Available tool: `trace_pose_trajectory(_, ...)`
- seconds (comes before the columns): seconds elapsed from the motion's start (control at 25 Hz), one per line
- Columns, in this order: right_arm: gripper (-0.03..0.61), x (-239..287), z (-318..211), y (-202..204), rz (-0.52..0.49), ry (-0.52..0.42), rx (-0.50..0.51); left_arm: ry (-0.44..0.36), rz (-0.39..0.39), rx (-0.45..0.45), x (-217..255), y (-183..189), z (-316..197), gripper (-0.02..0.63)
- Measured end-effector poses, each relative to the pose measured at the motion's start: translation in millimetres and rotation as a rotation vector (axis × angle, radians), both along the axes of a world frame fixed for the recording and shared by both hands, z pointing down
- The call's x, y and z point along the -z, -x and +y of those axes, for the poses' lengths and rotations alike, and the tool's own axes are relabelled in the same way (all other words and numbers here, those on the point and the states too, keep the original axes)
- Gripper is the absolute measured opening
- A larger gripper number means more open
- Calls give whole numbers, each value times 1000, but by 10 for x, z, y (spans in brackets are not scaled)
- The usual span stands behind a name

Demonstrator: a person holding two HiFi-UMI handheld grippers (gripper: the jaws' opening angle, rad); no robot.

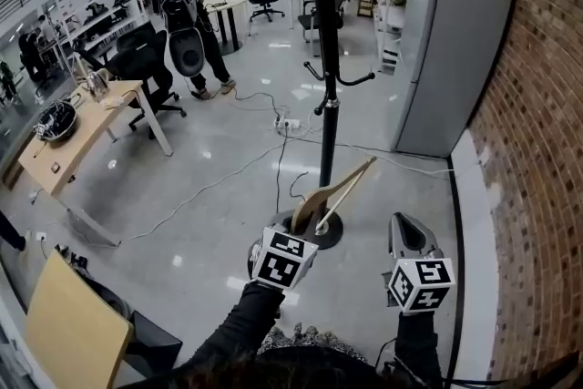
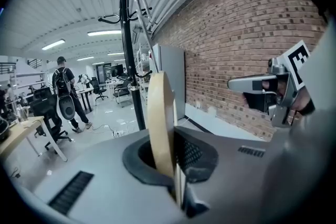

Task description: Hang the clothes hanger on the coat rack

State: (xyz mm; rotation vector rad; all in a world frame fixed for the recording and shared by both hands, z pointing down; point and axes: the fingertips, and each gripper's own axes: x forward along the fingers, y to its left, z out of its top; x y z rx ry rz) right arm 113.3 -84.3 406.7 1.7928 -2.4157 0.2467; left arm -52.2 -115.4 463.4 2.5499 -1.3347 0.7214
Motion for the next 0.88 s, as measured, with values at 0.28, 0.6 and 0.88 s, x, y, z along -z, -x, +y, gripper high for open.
trace_pose_trajectory(0.28, 9, -32, -172, -340, -6, 0, -5, 22, 0, 22, -96, -251, -171, 4)
trace_pose_trajectory(0.6, 9, -107, -362, -373, -14, 12, 26, 9, -7, 55, -123, -316, -410, 5)
trace_pose_trajectory(0.88, 9, -185, -637, -496, -13, 19, 22, 10, 5, 41, -166, -456, -749, 5)
